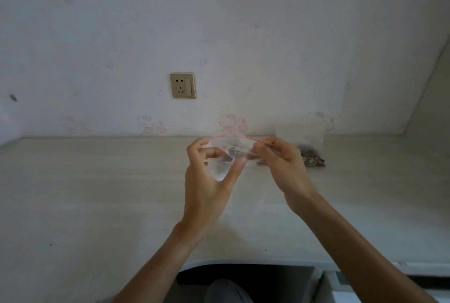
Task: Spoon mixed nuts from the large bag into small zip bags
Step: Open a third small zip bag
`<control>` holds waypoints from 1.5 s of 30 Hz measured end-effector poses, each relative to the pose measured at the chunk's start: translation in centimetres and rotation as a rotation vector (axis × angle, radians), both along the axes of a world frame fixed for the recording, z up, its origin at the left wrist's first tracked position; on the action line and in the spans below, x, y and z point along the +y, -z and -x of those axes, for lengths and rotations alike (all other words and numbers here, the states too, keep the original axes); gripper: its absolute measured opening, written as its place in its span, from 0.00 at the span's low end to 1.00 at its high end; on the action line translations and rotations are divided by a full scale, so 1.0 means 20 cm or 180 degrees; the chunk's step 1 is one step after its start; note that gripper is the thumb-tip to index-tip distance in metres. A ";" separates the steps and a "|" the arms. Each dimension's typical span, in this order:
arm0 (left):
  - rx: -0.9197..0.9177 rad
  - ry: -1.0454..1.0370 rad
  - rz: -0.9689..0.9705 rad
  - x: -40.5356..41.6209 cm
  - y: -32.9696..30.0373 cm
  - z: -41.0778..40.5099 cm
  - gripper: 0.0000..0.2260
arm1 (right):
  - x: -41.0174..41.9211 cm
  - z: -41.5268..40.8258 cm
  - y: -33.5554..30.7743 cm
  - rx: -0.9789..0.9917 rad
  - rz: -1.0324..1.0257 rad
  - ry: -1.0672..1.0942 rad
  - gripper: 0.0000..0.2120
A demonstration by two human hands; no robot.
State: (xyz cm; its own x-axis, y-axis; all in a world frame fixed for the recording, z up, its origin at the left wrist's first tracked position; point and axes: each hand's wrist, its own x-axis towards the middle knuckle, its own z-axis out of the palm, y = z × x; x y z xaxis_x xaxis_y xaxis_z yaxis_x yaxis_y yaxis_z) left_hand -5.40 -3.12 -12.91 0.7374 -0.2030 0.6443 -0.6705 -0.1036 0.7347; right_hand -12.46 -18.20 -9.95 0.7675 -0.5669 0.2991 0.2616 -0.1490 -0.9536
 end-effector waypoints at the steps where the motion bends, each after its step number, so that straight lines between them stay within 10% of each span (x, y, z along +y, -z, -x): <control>1: 0.0377 0.0094 0.0125 -0.01 -0.02 0.00 0.29 | -0.01 0.01 -0.01 -0.0032 0.0071 0.0023 0.04; 10: 0.0843 0.0170 0.0036 0.01 -0.14 -0.04 0.03 | 0.02 0.05 -0.07 -0.0125 0.0518 -0.0169 0.09; 25: 0.0761 -0.0113 0.0166 0.09 -0.13 -0.08 0.06 | -0.07 0.07 -0.06 0.0739 0.1547 0.1097 0.06; 37: 0.2921 0.1662 0.1773 0.09 -0.19 -0.07 0.07 | -0.08 0.09 -0.07 0.0050 -0.1275 -0.0247 0.04; 45: 0.3540 0.2052 0.1685 0.07 -0.17 -0.08 0.07 | -0.07 0.06 -0.11 -0.0025 -0.2547 -0.1140 0.08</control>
State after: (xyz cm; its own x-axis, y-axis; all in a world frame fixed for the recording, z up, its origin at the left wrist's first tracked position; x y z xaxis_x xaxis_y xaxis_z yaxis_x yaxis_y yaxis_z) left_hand -3.72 -1.80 -9.47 0.7786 -0.6184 -0.1063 0.4630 0.4519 0.7625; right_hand -13.67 -19.56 -7.85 0.9392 -0.3341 -0.0791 0.1716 0.6563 -0.7347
